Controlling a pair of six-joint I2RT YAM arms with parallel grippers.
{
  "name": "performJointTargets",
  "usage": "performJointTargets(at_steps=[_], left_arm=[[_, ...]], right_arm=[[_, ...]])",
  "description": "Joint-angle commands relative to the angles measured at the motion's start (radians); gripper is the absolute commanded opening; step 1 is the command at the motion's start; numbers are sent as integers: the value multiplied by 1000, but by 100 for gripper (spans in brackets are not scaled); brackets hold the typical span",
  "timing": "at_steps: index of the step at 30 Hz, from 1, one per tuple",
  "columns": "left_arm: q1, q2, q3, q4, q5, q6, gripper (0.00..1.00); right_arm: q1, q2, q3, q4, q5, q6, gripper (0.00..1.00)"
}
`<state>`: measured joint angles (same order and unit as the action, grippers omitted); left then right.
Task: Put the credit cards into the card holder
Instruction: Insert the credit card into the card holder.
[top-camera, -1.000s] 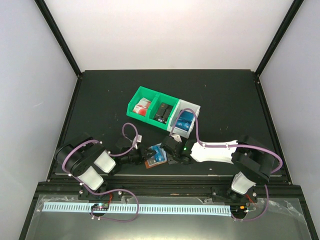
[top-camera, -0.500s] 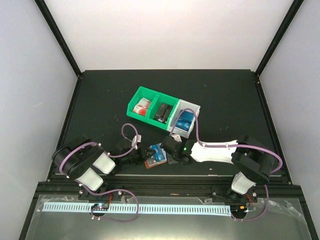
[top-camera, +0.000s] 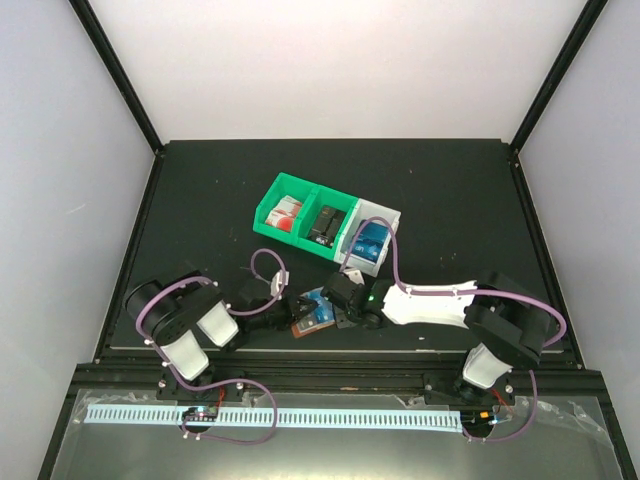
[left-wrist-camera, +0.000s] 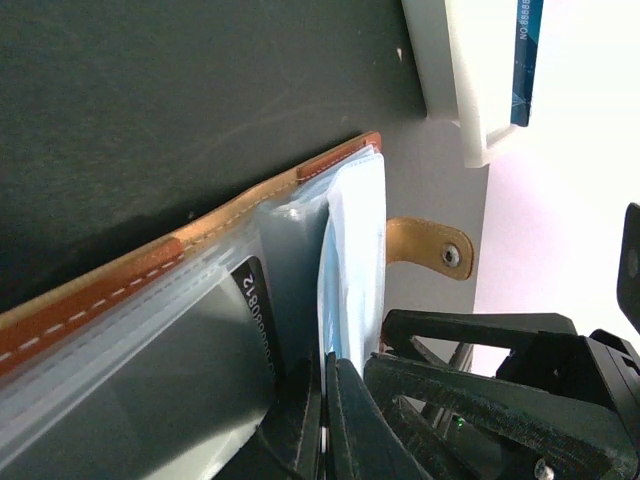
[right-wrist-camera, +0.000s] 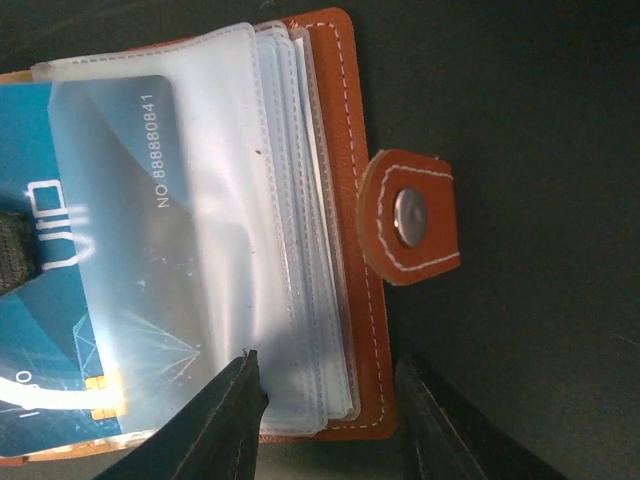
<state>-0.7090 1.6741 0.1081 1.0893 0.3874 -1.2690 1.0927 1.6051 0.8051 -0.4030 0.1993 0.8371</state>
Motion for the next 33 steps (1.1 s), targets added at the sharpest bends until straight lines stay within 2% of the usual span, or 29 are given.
performJointTargets(at_steps=[1,7,12,15,19,27,30,33], left_arm=[[-23,34,37,25,-23,-1,1],[-50,-8,95,-136,-55,63,8],[-66,-91,129,-349,-68,156,19],[-70,-156,149,-491,-76,222,28],[-70,-265,178,-678,-90,291,47],[-72,-542,245,-1098,-184,438,71],[-71,-630,241,-1195,-240,454,74],[-63,-677,220,-1241,-295,437,69]], right_arm=[[4,-38,-25,27,-12,13,40],[3,-97,-40,18,34,16,47],[3,-148,-41,-16,96,-1,61],[4,-168,-43,-13,107,-34,67],[4,-175,-44,1,100,-49,73],[6,-172,-37,12,103,-63,77],[32,-122,15,-34,154,-62,77],[83,-56,87,-69,210,-66,78]])
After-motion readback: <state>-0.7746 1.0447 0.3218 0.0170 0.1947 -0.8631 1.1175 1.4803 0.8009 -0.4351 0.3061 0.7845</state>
